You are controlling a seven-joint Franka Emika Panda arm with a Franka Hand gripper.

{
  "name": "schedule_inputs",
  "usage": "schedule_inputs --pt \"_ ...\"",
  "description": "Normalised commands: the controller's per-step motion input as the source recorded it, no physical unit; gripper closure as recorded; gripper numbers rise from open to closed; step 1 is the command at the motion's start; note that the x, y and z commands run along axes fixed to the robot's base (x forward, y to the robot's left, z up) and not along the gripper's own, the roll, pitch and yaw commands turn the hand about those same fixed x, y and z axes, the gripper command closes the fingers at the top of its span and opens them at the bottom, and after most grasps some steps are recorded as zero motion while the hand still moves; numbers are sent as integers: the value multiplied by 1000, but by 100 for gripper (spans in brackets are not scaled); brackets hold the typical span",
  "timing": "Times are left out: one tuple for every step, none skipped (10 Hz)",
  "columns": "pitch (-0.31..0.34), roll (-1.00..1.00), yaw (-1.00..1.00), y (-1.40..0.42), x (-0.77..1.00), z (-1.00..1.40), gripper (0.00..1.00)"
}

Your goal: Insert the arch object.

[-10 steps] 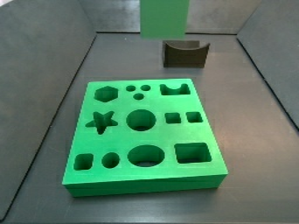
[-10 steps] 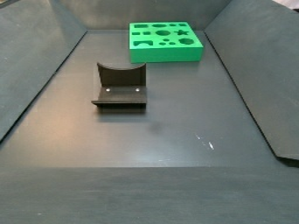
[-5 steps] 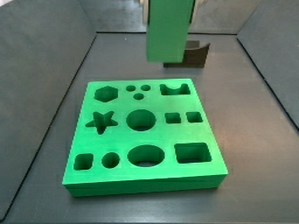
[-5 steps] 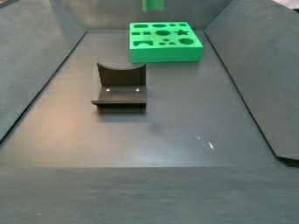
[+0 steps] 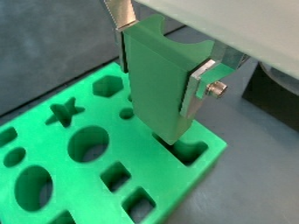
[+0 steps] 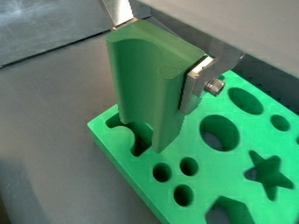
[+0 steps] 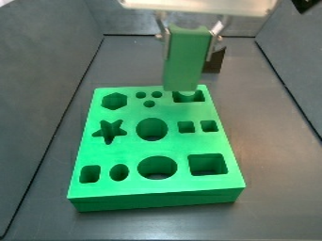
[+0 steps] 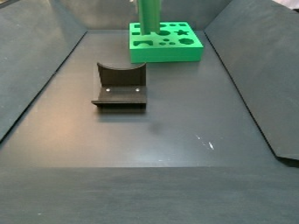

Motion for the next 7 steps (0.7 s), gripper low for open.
schedule_inputs --pt "73 46 0 60 274 -337 100" --pt "93 41 -3 86 320 -340 100" --pt "76 43 -17 120 246 -374 100" --pt "19 20 -26 129 140 -554 100" --pt "59 0 -91 106 180 -800 100" --pt "29 -60 -117 83 154 -986 100" --pt "0 -76 -126 0 106 -983 100"
